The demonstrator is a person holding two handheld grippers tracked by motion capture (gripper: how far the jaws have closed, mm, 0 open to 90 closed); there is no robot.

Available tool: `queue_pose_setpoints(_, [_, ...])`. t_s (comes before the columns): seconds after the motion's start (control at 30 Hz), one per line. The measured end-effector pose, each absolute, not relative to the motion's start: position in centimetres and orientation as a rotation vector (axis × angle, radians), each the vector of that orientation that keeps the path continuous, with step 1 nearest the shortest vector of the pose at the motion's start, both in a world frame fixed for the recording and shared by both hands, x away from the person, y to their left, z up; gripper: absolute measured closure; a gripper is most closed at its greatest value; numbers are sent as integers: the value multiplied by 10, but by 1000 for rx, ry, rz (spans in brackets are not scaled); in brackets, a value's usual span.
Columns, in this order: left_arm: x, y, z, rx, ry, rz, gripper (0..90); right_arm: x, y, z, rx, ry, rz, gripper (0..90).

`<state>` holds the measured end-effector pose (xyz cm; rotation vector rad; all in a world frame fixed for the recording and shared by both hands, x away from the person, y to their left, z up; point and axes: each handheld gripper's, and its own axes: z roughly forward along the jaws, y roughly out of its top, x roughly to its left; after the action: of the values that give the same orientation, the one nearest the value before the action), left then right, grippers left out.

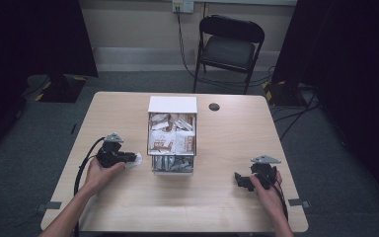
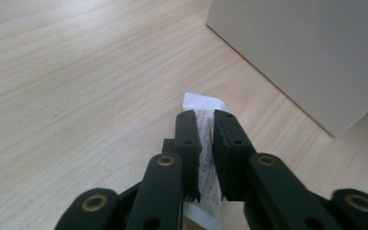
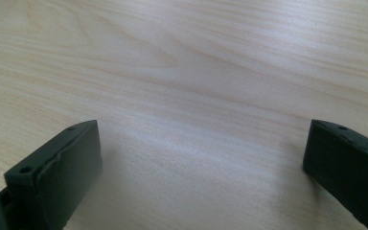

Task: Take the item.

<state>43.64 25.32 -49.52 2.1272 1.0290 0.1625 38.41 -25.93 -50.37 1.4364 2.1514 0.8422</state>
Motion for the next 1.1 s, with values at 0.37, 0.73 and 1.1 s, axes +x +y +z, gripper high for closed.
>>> queue_pose_setpoints(0.37, [436,250,-495,2140,1051,176,676,384,-259,-504,1434,2155,842,0])
queue_pose_setpoints(0.73, [438,260,-486,2048,1094,191,395,384,-259,-504,1433,2156,843,0])
queue_pose_setpoints(1.1, [431,262,-471,2029,1073,235,207,384,-259,-504,1433,2156,843,0])
